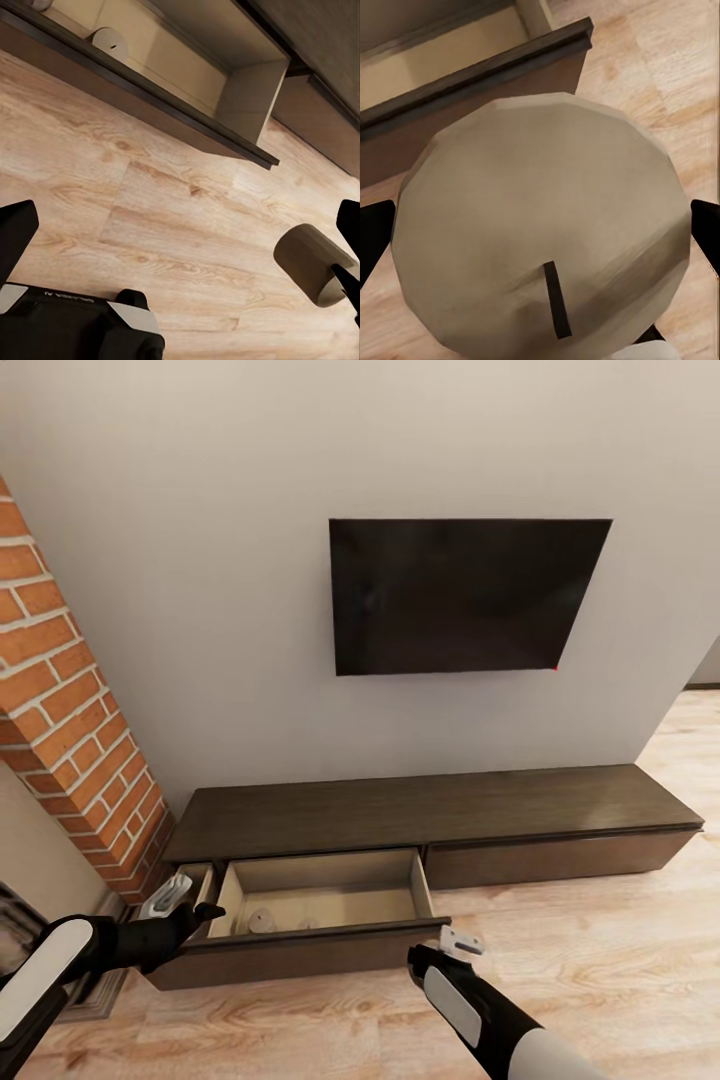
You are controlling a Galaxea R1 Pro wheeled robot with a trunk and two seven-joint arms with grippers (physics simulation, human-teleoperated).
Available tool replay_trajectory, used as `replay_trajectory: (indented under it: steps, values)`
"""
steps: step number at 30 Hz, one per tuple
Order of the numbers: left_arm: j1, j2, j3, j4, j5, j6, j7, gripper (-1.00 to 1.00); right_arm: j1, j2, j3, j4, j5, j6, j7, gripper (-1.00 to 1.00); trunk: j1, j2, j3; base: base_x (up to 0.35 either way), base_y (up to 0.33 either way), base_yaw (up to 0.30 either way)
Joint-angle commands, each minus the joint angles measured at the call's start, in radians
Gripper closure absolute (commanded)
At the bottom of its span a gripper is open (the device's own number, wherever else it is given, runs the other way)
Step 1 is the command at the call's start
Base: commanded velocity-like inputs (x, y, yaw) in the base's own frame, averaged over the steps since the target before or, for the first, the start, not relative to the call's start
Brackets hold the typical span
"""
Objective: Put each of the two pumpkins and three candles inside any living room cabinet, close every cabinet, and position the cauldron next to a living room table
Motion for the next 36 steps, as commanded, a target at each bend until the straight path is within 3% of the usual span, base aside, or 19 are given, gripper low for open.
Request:
replay_trajectory:
  steps: [1, 14, 20, 26, 36]
  values:
    - [-0.001, 0.001, -0.002, -0.001, 0.010, -0.001, 0.010, -1.00, -0.001, -0.002, 0.007, -0.002, -0.002, 0.002, -0.008, 1.00, -0.003, 0.005, 0.001, 0.000, 0.000, 0.000]
    - [-0.001, 0.004, -0.002, -0.001, 0.006, -0.001, 0.010, -1.00, -0.001, -0.004, 0.012, -0.003, 0.004, -0.005, -0.009, 1.00, -0.007, 0.012, 0.004, 0.003, 0.000, 0.000]
    - [-0.001, 0.004, -0.002, -0.001, 0.007, -0.001, 0.010, -1.00, -0.001, -0.002, 0.013, -0.003, 0.004, -0.006, -0.008, 1.00, -0.007, 0.012, 0.004, 0.236, 0.000, 0.032]
    - [-0.001, 0.004, -0.002, -0.001, 0.009, -0.001, 0.010, -1.00, -0.001, 0.000, 0.013, -0.003, 0.004, -0.004, -0.008, 1.00, -0.007, 0.012, 0.003, 0.271, 0.000, 0.219]
    - [-0.001, 0.003, -0.002, -0.001, 0.008, -0.001, 0.010, -1.00, -0.001, 0.000, 0.012, -0.003, 0.004, 0.001, -0.008, 1.00, -0.007, 0.012, -0.002, 0.044, 0.000, 0.247]
